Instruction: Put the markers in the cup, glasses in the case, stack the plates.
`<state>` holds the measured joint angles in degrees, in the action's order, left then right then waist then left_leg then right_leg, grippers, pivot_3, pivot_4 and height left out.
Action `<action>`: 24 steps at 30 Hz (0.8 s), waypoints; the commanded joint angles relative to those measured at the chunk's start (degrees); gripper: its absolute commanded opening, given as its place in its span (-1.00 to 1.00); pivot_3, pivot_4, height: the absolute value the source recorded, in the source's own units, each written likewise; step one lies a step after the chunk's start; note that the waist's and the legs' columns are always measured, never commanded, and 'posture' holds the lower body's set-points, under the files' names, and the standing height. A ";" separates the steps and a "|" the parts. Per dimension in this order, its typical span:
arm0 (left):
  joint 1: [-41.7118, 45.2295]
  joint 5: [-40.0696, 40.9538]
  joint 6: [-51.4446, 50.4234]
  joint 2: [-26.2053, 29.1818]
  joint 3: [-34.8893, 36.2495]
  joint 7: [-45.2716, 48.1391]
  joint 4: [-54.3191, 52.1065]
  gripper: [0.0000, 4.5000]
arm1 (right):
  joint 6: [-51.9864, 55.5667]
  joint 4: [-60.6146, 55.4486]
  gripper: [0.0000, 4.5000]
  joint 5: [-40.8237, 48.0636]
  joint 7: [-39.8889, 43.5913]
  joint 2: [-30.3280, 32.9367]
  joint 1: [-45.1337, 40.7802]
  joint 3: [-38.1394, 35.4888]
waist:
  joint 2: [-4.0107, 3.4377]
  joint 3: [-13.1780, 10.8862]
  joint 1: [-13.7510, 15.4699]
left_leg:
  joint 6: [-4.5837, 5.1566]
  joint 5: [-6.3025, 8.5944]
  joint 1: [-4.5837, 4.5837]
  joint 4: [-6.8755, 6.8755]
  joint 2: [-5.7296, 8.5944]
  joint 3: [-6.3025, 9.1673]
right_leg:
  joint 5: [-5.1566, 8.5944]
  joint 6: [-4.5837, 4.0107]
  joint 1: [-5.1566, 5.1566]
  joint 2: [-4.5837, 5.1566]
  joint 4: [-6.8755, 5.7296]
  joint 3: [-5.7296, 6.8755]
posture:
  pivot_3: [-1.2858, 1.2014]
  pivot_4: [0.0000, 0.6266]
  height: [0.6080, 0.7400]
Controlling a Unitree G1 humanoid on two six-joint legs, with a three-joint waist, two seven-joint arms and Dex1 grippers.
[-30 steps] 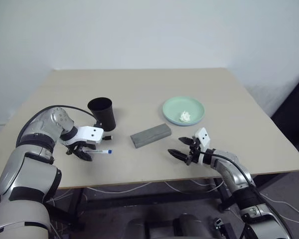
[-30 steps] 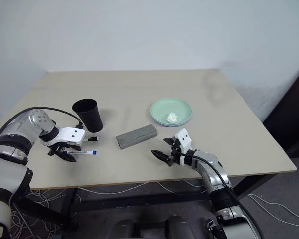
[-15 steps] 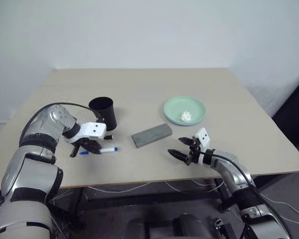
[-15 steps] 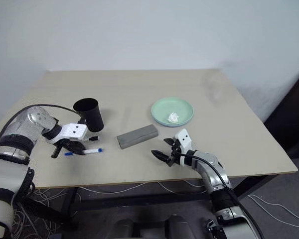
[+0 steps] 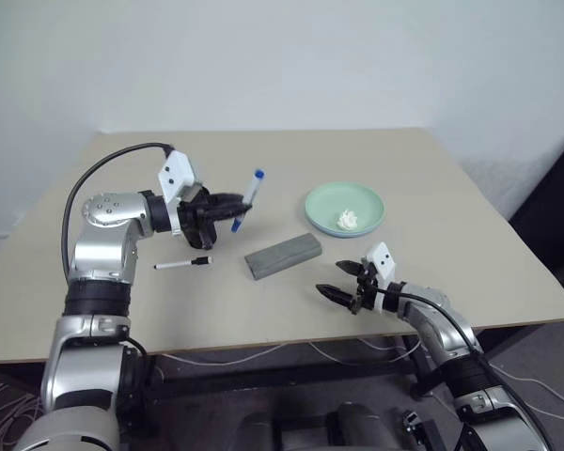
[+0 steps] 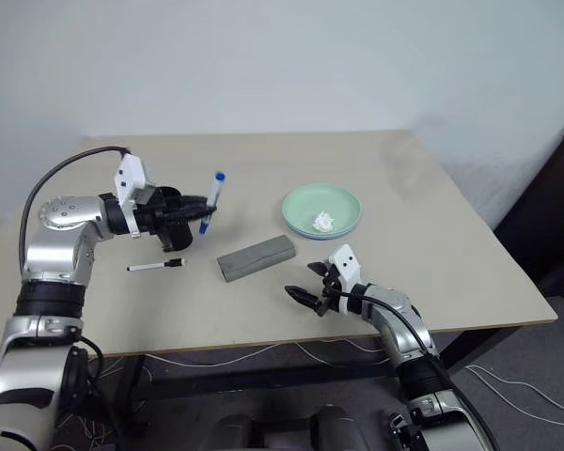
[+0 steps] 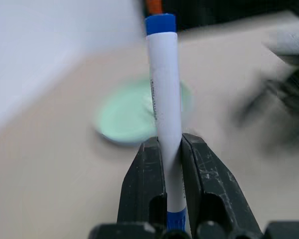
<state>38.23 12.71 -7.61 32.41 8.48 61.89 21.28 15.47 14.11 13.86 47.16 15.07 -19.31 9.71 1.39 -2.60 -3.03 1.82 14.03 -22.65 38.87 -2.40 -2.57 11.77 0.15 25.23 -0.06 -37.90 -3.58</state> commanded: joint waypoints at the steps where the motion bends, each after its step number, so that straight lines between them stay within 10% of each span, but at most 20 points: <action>1: -1.02 0.20 3.78 -1.40 5.33 -11.86 -3.01 -0.97 | -0.14 -2.34 1.00 0.22 0.75 0.70 -0.55 -0.41 | 0.00 0.00 0.03 | 0.00 0.00 0.01 0.01 0.00 -0.02 | -0.03 0.03 0.00 0.00 0.01 -0.02 | 0.03 -1.00 1.00; 9: -3.79 -5.70 15.91 -5.88 7.89 -34.01 0.09 -0.97 | -0.17 -1.07 1.00 -0.37 1.76 0.59 -2.09 0.05 | 0.02 0.01 0.35 | -0.01 0.00 0.02 0.02 0.07 -0.14 | -0.10 0.11 -0.05 0.04 0.08 -0.05 | 0.03 -1.00 1.00; 24: -1.26 -5.23 25.42 -6.63 6.34 -39.88 17.07 -0.97 | 0.54 -1.94 1.00 -0.37 1.32 0.66 -1.57 -0.27 | 0.04 0.02 0.33 | -0.02 0.00 0.01 0.00 0.08 -0.39 | -0.11 0.10 -0.06 0.03 0.11 -0.02 | 0.03 -1.00 1.00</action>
<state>34.29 6.81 16.04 25.45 14.71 21.82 39.02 16.13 14.15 13.14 48.67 15.48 -19.88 10.39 1.42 -2.58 -2.70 1.80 14.03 -22.65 38.87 -2.32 -2.95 11.66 0.26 25.16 -0.03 -37.78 -3.59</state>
